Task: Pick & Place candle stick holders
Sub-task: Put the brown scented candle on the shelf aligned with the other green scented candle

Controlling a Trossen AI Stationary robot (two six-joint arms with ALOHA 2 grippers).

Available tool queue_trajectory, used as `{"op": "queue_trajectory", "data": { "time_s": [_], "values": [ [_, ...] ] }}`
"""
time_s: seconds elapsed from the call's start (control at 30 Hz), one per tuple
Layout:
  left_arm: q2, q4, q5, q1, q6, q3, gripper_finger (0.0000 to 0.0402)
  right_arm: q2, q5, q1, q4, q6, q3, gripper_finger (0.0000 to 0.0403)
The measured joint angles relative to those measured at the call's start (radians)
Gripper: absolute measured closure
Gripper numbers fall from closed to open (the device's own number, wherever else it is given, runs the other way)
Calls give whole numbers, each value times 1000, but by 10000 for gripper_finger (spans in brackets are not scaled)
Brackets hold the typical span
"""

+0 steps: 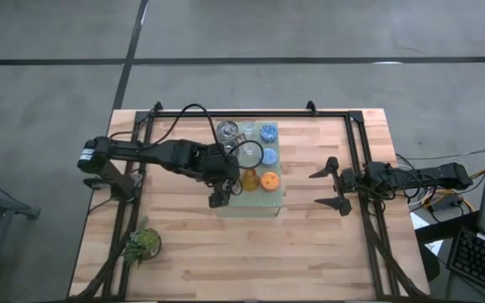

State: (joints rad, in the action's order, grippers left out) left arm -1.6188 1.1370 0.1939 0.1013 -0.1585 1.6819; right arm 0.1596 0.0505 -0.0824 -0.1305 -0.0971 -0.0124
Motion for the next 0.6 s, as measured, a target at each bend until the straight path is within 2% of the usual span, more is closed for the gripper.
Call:
{"op": "queue_trajectory", "data": {
  "time_s": [0.5,0.6],
  "values": [
    [2,-2,-23,3,-2,0,3,0,0,0,0,0,0,12],
    [2,0,81,8,-60,0,2,0,0,0,0,0,0,12]
  ]
}}
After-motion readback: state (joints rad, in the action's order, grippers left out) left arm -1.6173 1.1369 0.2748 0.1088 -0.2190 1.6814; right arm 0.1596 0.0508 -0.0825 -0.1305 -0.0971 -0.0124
